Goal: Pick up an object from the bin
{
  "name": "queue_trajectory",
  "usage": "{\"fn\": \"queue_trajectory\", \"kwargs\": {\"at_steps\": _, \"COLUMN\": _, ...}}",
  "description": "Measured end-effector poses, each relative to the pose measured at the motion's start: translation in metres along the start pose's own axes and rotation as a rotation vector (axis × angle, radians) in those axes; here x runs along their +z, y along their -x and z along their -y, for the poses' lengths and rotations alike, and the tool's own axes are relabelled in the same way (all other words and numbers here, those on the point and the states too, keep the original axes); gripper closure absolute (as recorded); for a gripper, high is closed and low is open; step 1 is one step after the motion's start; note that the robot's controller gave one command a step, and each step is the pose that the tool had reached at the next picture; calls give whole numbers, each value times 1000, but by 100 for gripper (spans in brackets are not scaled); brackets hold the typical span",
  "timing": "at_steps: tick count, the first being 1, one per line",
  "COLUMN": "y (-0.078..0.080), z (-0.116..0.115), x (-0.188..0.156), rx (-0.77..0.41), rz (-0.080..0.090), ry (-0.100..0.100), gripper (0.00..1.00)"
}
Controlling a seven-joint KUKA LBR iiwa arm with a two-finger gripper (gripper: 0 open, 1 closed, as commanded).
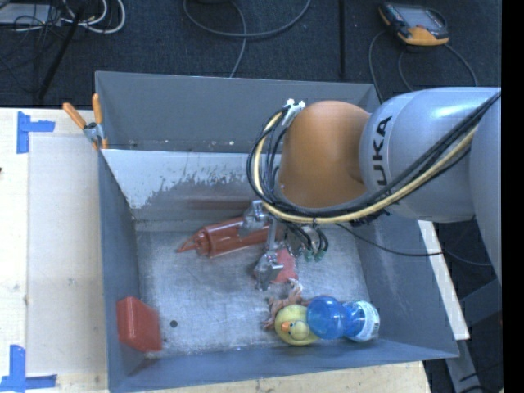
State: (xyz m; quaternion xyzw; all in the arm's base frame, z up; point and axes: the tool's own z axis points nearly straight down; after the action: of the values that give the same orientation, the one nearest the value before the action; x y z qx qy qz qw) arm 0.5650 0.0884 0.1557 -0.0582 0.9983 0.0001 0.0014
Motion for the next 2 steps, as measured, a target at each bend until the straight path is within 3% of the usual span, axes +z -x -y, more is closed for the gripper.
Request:
{"fn": "queue_trajectory", "kwargs": {"at_steps": 1, "y": 18, "z": 60, "x": 63, "rx": -54, "rz": -8, "ry": 3, "gripper": 0}}
{"fn": "queue_trajectory", "kwargs": {"at_steps": 2, "y": 15, "z": 85, "x": 78, "rx": -121, "rz": -14, "ry": 2, "gripper": 0}}
